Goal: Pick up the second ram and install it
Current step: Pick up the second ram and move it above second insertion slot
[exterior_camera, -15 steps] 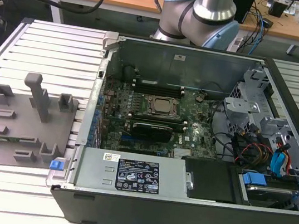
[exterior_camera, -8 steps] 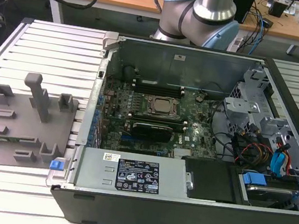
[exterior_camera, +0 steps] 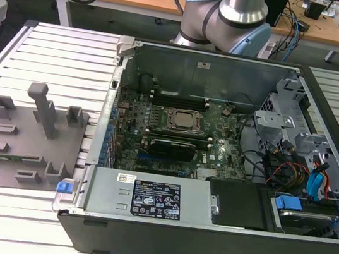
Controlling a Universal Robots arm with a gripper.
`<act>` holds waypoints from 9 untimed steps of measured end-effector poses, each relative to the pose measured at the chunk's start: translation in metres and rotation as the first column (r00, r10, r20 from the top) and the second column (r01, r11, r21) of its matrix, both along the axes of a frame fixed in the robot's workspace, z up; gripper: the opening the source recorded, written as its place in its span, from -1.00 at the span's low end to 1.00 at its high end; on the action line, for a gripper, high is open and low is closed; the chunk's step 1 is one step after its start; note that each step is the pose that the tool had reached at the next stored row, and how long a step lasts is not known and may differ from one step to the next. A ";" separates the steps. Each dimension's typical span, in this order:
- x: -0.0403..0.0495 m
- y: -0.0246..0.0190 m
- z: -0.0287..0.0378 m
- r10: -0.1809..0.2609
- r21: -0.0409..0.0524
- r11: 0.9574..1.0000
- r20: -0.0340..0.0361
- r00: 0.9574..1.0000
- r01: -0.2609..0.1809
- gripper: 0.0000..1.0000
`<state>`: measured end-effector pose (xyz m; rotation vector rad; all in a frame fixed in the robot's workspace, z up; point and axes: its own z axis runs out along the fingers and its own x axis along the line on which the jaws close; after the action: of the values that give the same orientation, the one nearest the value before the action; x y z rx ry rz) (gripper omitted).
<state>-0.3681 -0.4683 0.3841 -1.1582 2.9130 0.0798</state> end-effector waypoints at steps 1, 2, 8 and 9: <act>0.0000 0.0000 0.0000 0.026 0.000 1.000 0.000 1.000 -0.026 -0.79; 0.0000 0.0000 0.0000 0.056 0.000 0.998 0.000 0.998 -0.056 -0.79; 0.0000 0.0000 0.0000 0.166 0.000 0.986 0.000 0.986 -0.166 -0.79; 0.0000 0.0000 0.0000 0.180 0.000 0.984 0.000 0.984 -0.180 -0.79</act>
<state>-0.3681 -0.4683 0.3841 -1.4193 2.8003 0.0804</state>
